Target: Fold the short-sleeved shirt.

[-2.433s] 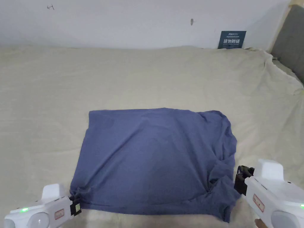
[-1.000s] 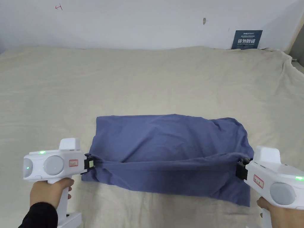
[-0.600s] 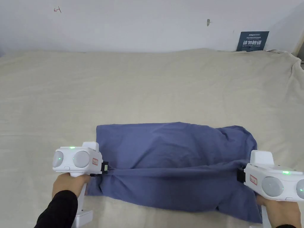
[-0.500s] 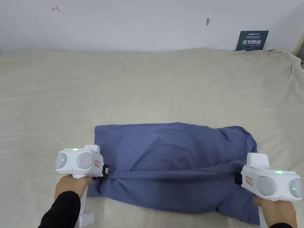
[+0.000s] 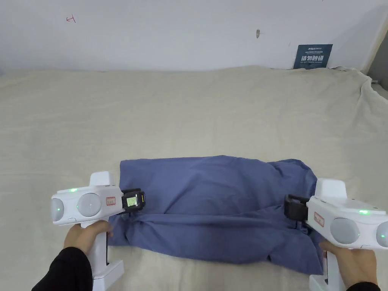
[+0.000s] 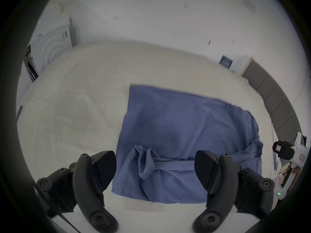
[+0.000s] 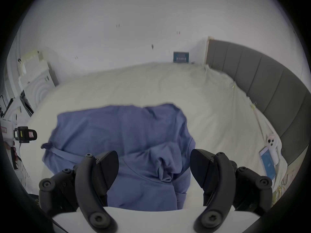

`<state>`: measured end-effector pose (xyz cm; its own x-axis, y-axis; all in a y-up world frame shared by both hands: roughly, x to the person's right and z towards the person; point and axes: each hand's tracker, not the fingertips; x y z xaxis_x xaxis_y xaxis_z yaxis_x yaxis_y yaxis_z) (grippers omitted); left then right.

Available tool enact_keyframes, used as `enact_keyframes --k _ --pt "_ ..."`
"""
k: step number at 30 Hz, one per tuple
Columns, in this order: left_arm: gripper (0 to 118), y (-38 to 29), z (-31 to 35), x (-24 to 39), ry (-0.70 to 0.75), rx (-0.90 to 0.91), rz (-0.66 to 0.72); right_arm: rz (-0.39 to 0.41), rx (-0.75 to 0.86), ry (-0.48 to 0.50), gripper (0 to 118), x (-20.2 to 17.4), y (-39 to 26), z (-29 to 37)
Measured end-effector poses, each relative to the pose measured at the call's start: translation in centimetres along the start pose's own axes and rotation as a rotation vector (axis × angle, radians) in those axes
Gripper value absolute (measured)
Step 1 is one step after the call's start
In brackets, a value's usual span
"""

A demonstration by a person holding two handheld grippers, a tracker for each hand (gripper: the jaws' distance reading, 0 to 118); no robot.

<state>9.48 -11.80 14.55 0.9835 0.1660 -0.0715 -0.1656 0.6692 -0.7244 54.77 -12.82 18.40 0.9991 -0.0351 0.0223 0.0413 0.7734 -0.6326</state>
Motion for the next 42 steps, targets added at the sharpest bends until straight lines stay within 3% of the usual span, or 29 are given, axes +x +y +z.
enact_keyframes --k 9,12,13,14,16,17,18,19,34,39,42 --pt "100 -2.5 10.0 1.1 0.022 0.245 -0.079 -0.010 0.240 -0.001 89 -0.5 0.5 12.3" --pt "96 -4.2 11.7 1.2 0.032 0.296 -0.084 -0.001 0.281 -0.017 80 -0.8 -0.6 14.7" --pt "89 -5.0 12.3 1.1 0.026 0.324 -0.091 0.003 0.295 -0.021 74 -0.8 -0.9 15.3" --pt "74 -5.7 12.8 1.1 0.023 0.346 -0.102 0.006 0.307 -0.024 62 -0.9 -1.3 15.9" --pt "35 -6.9 13.4 1.2 0.031 0.378 -0.119 0.016 0.322 -0.025 38 -1.0 -1.9 16.8" --pt "13 -7.5 13.7 1.1 0.028 0.389 -0.129 0.022 0.334 -0.028 14 -0.5 -2.0 16.6" --pt "5 -8.1 13.9 1.1 0.029 0.401 -0.132 0.030 0.351 -0.033 0 -0.4 -2.2 16.7" --pt "0 -8.7 14.1 1.1 0.039 0.421 -0.129 0.040 0.371 -0.048 0 -0.5 -2.5 17.0" --pt "0 -7.2 11.9 -0.6 0.053 0.338 -0.097 0.040 0.340 -0.009 0 -0.9 -2.2 15.4" --pt "0 -5.3 7.4 -1.9 0.071 0.173 -0.085 0.044 0.315 -0.007 0 -1.3 -2.1 14.2" --pt "9 -4.5 4.0 -2.9 0.069 0.053 -0.048 0.041 0.300 -0.007 0 -1.4 -2.1 13.5"
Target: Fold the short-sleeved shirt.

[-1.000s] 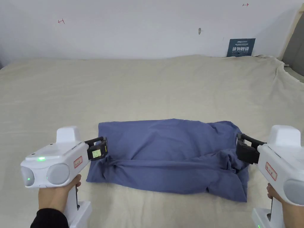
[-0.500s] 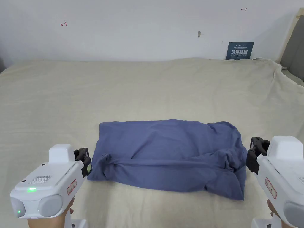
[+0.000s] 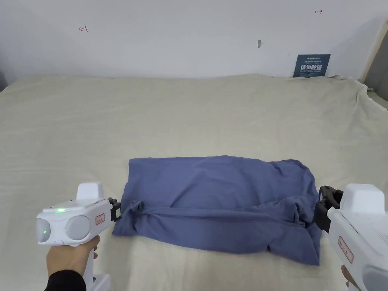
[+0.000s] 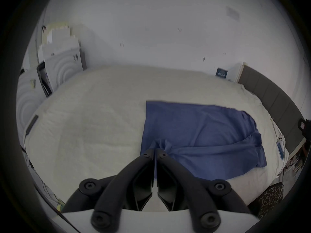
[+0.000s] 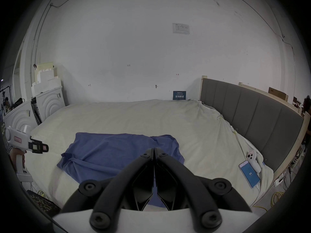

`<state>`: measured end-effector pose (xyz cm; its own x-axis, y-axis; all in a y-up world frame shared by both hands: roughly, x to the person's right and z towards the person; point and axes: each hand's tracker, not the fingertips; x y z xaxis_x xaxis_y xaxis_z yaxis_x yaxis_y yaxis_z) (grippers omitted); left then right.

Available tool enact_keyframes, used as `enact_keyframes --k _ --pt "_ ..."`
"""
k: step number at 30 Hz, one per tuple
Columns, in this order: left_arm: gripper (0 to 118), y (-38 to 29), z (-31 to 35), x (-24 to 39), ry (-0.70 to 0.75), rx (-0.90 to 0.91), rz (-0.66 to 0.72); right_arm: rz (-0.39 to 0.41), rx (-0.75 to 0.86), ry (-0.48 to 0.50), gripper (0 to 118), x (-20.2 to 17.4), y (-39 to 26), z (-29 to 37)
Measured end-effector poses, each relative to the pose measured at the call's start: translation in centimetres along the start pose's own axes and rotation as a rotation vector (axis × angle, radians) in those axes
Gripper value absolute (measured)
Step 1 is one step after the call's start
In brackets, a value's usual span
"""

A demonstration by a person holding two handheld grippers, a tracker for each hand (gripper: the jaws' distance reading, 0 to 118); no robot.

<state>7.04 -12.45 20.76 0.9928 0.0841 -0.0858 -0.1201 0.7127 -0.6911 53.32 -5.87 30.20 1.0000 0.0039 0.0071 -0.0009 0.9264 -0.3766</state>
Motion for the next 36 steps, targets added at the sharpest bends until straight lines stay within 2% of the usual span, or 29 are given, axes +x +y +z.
enact_keyframes --k 1,3,4,5,10,13,16,19,20,21,25,27,28,29,30,31,33,36 --pt "19 0.0 -1.0 -0.2 -0.002 -0.050 0.003 -0.001 -0.005 -0.001 0 0.0 -0.1 -0.2" --pt "65 -0.2 -3.3 -0.6 -0.003 -0.163 0.029 -0.003 -0.018 -0.004 0 0.0 -0.3 -0.7" --pt "77 -0.3 -4.2 -0.7 0.006 -0.208 0.034 -0.005 -0.025 -0.006 0 0.1 -0.4 -0.9" --pt "81 -0.6 -4.8 -0.7 0.012 -0.215 0.040 -0.007 -0.033 -0.007 0 0.2 -0.5 -1.2" --pt "81 -2.2 -8.0 -0.7 0.069 -0.264 0.009 -0.016 -0.067 -0.016 0 0.7 -1.2 -2.3" --pt "79 -2.6 -9.3 -0.6 0.082 -0.287 0.017 -0.015 -0.083 -0.022 0 0.9 -1.5 -2.6" --pt "68 -3.0 -9.8 -0.1 0.094 -0.310 0.031 -0.014 -0.103 -0.027 0 1.2 -2.0 -3.1" --pt "17 -3.1 -9.4 0.3 0.095 -0.282 -0.021 -0.024 -0.131 -0.033 0 1.7 -2.6 -3.6" --pt "9 -3.0 -9.3 0.3 0.071 -0.277 -0.034 -0.028 -0.145 -0.035 0 1.9 -2.9 -3.8" --pt "7 -2.7 -9.1 0.2 0.000 -0.283 -0.013 -0.034 -0.169 -0.038 0 2.1 -3.2 -4.2" --pt "5 -2.3 -8.3 0.4 0.008 -0.261 -0.024 -0.075 -0.316 -0.049 6 3.2 -5.6 -6.4" --pt "5 -1.7 -7.0 0.1 -0.020 -0.220 0.002 -0.073 -0.401 -0.057 13 3.6 -7.1 -7.6" --pt "5 -1.4 -6.6 -0.1 -0.032 -0.219 0.012 -0.078 -0.432 -0.052 28 3.7 -8.0 -8.3" --pt "5 -1.1 -6.2 -0.2 -0.041 -0.210 0.016 -0.080 -0.464 -0.052 51 3.8 -8.8 -8.9" --pt "5 -0.9 -5.7 -0.4 -0.049 -0.201 0.019 -0.087 -0.490 -0.041 65 3.9 -9.7 -9.6" --pt "5 -0.6 -5.4 -0.5 -0.055 -0.194 0.023 -0.085 -0.513 -0.039 71 3.7 -10.6 -10.3" --pt "5 -0.4 -5.0 -0.7 -0.064 -0.182 0.029 -0.087 -0.567 -0.049 72 3.6 -11.8 -11.4" --pt "5 -0.4 -5.1 -0.8 -0.067 -0.181 0.030 -0.133 -0.611 -0.036 71 3.1 -13.0 -12.2"
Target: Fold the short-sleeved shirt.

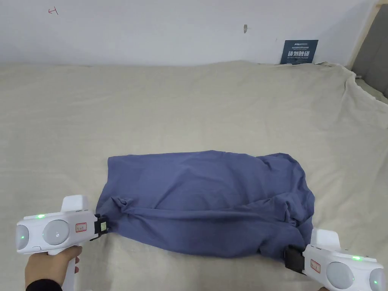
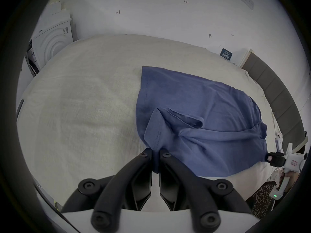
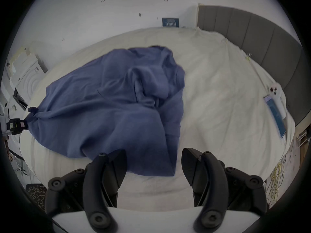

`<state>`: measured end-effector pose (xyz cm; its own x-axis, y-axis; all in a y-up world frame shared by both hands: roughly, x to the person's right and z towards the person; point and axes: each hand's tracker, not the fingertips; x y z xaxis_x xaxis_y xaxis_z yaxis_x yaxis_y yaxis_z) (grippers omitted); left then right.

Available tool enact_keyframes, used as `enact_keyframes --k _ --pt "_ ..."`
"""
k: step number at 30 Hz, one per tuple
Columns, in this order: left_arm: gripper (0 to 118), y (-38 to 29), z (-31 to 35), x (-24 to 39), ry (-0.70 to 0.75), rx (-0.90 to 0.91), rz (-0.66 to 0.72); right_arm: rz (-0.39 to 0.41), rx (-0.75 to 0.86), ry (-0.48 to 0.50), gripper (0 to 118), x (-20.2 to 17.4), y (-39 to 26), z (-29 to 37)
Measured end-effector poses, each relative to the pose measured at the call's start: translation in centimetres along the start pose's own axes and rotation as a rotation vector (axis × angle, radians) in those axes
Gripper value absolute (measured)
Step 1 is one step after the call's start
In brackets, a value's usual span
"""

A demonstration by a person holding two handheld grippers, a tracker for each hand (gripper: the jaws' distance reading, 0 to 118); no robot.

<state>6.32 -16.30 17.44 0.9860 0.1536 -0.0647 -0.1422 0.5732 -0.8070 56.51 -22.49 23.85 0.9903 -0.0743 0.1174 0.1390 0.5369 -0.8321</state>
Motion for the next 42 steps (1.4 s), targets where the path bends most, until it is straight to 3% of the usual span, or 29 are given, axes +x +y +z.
enact_keyframes --k 1,3,4,5,6,17,25,42 --pt "5 0.0 0.0 0.1 0.000 -0.002 -0.004 -0.003 -0.006 0.000 67 -0.1 -0.1 -0.3" --pt "5 -0.3 -0.1 0.2 0.006 -0.009 -0.013 -0.012 0.002 0.016 49 0.3 -0.3 -1.0" --pt "5 -0.4 -0.1 0.1 0.008 -0.011 -0.015 -0.011 0.005 0.020 36 0.4 -0.3 -1.1" --pt "5 -0.6 -0.2 0.1 0.008 -0.012 -0.014 -0.008 0.009 0.024 13 0.4 -0.3 -1.0" --pt "5 -0.7 -0.3 0.0 0.008 -0.015 -0.012 0.002 0.026 0.029 8 0.3 -0.2 -0.8" --pt "5 -2.3 1.8 -2.0 -0.027 -0.005 0.018 0.027 0.139 0.055 8 2.0 0.3 5.0" --pt "5 -7.6 5.2 -3.4 -0.045 -0.025 0.037 0.030 0.120 0.080 8 3.2 -2.4 7.0" --pt "6 -11.6 2.4 -2.9 0.061 -0.083 0.062 -0.028 0.009 0.048 9 3.2 -6.4 3.4"
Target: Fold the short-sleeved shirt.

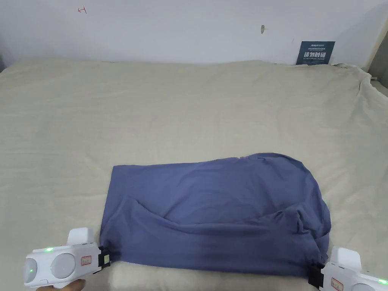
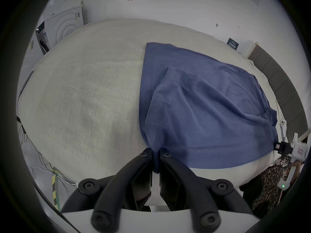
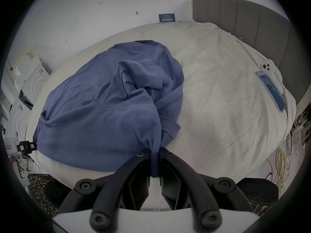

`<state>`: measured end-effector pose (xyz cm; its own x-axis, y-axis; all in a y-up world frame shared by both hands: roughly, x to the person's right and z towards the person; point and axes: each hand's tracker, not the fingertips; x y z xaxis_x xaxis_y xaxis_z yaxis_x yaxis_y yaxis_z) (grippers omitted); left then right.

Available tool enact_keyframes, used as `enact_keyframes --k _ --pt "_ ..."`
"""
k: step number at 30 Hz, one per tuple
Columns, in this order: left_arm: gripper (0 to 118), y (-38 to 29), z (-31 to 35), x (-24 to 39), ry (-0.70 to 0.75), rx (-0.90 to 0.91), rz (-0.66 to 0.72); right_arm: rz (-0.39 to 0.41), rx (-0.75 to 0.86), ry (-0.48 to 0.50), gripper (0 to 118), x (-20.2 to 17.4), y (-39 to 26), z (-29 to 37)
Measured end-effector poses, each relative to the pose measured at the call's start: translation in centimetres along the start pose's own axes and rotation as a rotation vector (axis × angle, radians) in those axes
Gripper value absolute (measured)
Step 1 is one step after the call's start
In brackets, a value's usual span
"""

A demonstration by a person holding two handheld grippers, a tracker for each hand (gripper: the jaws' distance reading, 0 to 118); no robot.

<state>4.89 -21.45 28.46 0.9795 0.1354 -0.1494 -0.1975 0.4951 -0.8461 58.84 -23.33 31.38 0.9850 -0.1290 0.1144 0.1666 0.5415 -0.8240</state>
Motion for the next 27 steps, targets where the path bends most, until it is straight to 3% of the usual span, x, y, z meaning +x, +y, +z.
enact_keyframes --k 1,3,4,5,6,11,17,22,24,25,27 --pt "8 0.1 0.1 0.1 0.004 -0.001 0.005 0.003 -0.001 -0.002 13 -0.1 0.2 0.2" --pt "27 0.3 0.6 0.2 -0.002 0.003 0.033 0.000 -0.012 -0.022 41 -0.6 0.8 1.1" --pt "43 0.6 1.0 0.2 -0.003 0.008 0.093 0.001 0.002 -0.031 61 -0.8 1.1 1.8" --pt "67 0.9 1.3 0.2 -0.009 0.012 0.134 0.010 0.028 -0.031 80 -1.0 1.6 2.4" --pt "79 1.4 2.0 0.3 -0.021 0.031 0.167 0.025 0.071 -0.023 87 -1.3 2.2 3.3" --pt "96 3.8 7.6 2.4 -0.084 0.290 0.128 0.056 0.274 0.002 87 -3.6 6.4 8.7" --pt "96 7.4 13.3 6.5 -0.016 0.507 -0.022 0.095 0.502 0.055 87 -6.4 10.1 14.1" --pt "94 8.6 14.8 8.9 0.049 0.633 -0.111 0.162 0.640 0.030 80 -8.4 11.3 15.9" --pt "78 8.7 15.0 9.3 0.029 0.663 -0.134 0.173 0.658 0.032 61 -8.8 11.5 16.2" --pt "65 8.7 15.1 9.4 0.014 0.685 -0.151 0.178 0.669 0.031 46 -9.1 11.7 16.3" --pt "25 8.7 14.9 9.6 0.017 0.699 -0.163 0.186 0.683 0.030 3 -9.4 11.8 16.3"
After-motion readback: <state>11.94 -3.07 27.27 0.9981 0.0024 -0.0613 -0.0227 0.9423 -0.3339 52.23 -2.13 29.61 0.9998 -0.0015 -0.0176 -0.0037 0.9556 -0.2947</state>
